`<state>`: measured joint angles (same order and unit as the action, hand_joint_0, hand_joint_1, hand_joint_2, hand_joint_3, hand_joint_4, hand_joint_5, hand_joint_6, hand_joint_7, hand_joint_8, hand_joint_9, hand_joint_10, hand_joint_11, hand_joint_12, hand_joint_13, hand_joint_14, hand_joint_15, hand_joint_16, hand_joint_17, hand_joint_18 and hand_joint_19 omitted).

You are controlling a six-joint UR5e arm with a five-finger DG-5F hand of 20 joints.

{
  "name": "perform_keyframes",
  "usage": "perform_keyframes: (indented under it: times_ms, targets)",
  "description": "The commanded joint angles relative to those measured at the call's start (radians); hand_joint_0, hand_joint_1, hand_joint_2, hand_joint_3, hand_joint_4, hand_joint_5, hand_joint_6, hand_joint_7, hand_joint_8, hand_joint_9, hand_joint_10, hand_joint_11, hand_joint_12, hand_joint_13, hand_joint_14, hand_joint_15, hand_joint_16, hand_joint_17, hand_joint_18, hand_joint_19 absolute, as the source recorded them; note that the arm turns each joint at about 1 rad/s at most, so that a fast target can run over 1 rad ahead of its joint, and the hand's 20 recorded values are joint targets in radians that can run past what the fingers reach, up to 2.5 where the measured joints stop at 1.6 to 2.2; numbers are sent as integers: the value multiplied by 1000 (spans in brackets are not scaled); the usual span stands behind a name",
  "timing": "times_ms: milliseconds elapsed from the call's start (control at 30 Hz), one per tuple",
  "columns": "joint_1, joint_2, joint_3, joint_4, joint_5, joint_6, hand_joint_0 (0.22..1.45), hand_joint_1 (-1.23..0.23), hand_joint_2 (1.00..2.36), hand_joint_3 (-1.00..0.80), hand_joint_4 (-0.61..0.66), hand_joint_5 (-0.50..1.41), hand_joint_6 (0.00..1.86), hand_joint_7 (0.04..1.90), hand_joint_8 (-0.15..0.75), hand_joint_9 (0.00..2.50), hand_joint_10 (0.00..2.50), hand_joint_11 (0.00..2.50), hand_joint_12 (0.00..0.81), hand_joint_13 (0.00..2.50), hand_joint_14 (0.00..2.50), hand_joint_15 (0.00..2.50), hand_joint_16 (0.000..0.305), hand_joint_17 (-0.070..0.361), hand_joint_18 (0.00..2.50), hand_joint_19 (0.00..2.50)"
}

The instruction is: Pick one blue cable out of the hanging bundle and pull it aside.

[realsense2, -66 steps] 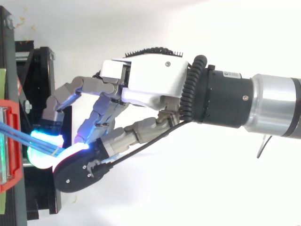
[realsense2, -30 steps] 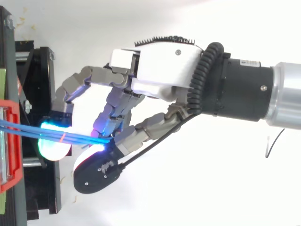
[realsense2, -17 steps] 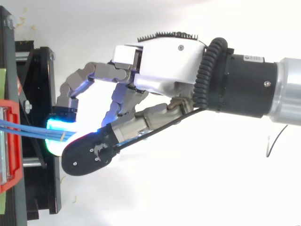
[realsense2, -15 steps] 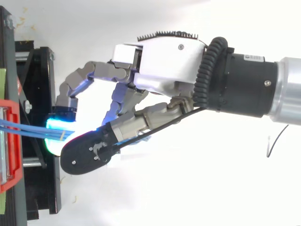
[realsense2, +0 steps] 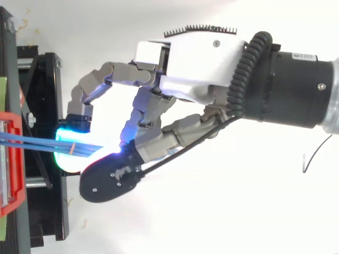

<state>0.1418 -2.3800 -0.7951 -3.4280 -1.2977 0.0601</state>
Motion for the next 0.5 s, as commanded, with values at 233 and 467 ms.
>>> perform_keyframes:
  times_ms: [233,467]
  targets:
    - [1,5,-1,-4,2,0,542,-944,1000,-500,-86,-64,880,754,218,1287,27,616,328,1028,27,617,45,102,884,757]
    - [-1,5,-3,-2,0,-6,352,-931,1000,-500,-72,-48,852,769,267,1332,21,543,389,1085,23,576,59,133,1019,692]
